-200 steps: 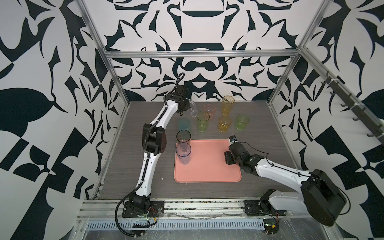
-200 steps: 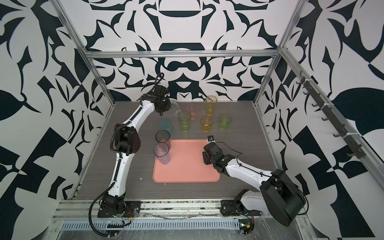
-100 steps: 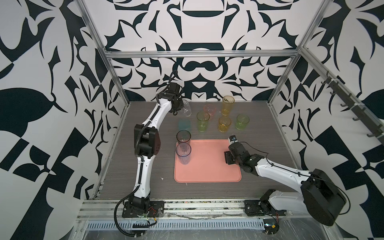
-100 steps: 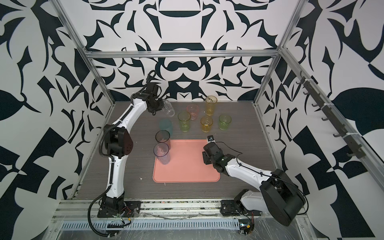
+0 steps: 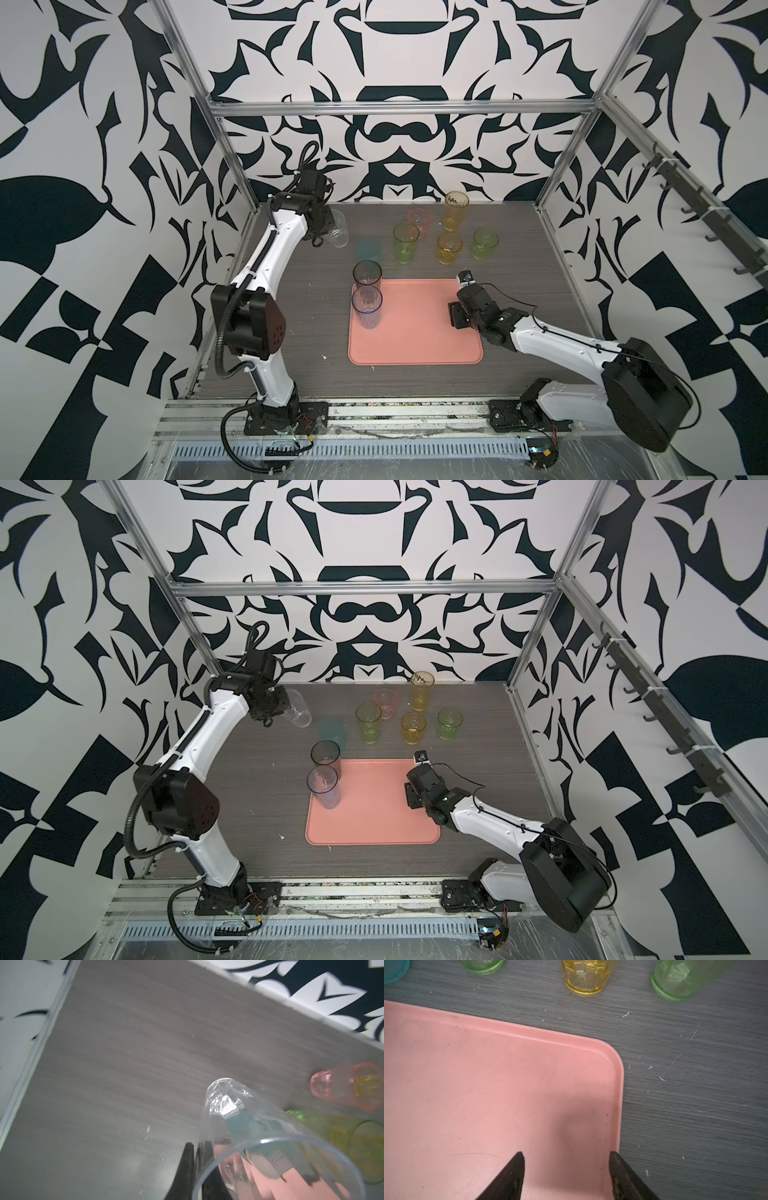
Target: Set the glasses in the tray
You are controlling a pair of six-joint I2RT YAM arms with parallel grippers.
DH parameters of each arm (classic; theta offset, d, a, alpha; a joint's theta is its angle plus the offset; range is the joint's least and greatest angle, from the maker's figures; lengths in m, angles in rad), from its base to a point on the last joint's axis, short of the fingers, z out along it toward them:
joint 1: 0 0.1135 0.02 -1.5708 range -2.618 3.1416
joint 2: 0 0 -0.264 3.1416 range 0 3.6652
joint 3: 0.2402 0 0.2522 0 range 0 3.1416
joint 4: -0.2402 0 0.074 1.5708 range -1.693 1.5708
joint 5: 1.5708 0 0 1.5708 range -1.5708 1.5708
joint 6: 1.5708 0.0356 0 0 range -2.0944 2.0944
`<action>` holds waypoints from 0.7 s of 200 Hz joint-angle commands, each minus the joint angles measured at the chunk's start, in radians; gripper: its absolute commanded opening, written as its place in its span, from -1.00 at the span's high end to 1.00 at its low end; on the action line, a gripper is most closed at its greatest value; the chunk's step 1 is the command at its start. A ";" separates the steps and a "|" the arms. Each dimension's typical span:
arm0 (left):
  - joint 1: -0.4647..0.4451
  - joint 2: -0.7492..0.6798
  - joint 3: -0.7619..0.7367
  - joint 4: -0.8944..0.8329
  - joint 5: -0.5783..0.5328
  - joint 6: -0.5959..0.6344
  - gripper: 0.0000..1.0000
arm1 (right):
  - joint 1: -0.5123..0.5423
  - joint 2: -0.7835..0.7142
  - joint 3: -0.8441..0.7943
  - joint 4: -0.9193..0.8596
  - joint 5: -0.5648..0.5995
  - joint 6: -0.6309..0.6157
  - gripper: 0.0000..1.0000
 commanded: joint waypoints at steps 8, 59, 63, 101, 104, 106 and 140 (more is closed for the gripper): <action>0.014 -0.130 -0.091 -0.068 -0.058 -0.018 1.00 | -0.001 -0.022 0.029 -0.002 0.013 0.001 -0.34; 0.016 -0.287 -0.238 -0.137 -0.083 -0.022 1.00 | -0.001 -0.032 0.025 -0.005 0.019 0.003 -0.34; 0.017 -0.299 -0.249 -0.141 -0.083 -0.024 1.00 | -0.001 -0.034 0.026 -0.005 0.020 0.004 -0.34; 0.014 -0.378 -0.334 -0.197 -0.026 -0.007 1.00 | 0.000 -0.039 0.022 -0.006 0.032 0.007 -0.34; 0.014 -0.384 -0.341 -0.202 -0.018 0.000 1.00 | -0.001 -0.039 0.022 -0.005 0.033 0.008 -0.34; 0.013 -0.387 -0.345 -0.203 -0.014 0.004 1.00 | 0.000 -0.038 0.022 -0.005 0.035 0.007 -0.34; -0.007 -0.443 -0.416 -0.257 -0.013 0.007 1.00 | -0.001 -0.038 0.021 -0.005 0.039 0.009 -0.34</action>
